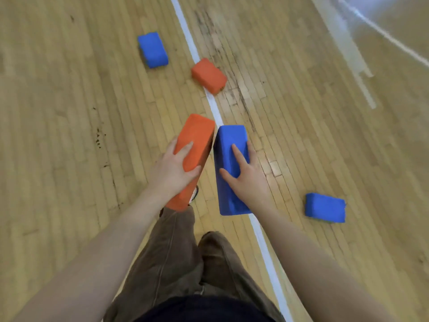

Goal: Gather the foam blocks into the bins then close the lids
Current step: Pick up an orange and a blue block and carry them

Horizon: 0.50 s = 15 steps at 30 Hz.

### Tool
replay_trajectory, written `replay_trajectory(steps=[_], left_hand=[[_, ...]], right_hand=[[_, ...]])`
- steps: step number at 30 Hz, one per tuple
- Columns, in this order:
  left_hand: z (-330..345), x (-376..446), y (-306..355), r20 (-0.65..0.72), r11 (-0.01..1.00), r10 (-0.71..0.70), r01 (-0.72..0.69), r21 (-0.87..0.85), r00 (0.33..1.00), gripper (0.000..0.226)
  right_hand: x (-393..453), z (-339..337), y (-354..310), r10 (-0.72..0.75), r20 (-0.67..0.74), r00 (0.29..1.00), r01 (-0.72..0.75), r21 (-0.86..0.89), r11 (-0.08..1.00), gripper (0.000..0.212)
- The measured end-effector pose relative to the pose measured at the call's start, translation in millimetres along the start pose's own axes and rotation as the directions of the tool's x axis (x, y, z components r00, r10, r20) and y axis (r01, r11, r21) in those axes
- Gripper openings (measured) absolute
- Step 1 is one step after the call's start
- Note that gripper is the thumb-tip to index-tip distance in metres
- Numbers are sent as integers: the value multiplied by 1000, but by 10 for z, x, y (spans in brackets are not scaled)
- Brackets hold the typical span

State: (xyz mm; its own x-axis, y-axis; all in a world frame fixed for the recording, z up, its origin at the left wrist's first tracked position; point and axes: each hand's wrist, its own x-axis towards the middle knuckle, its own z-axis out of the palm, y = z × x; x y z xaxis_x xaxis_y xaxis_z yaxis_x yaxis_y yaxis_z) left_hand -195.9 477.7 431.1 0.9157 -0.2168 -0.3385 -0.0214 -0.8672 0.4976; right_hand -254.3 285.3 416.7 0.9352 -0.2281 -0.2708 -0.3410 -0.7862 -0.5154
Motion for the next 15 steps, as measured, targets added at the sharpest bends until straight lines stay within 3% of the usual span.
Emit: replay_trajectory(steps=[4, 7, 11, 15], left_hand=[[-86, -864, -413, -165, 971, -233, 219, -100, 958, 70], [-140, -1604, -763, -266, 901, -426, 378, -216, 865, 69], [-120, -2553, -1215, -304, 720, -688, 568, -398, 659, 68], [-8, -3425, -1605, -276, 494, -868, 664, -561, 413, 67]], right_hand=[[-277, 221, -352, -250, 155, 956, 255, -17, 967, 71], [-535, 444, -789, -405, 301, 863, 434, -31, 901, 70], [-951, 850, -1498, -570, 454, 685, 635, 13, 773, 69], [-1503, 1410, -2228, -680, 580, 448, 799, 82, 596, 69]])
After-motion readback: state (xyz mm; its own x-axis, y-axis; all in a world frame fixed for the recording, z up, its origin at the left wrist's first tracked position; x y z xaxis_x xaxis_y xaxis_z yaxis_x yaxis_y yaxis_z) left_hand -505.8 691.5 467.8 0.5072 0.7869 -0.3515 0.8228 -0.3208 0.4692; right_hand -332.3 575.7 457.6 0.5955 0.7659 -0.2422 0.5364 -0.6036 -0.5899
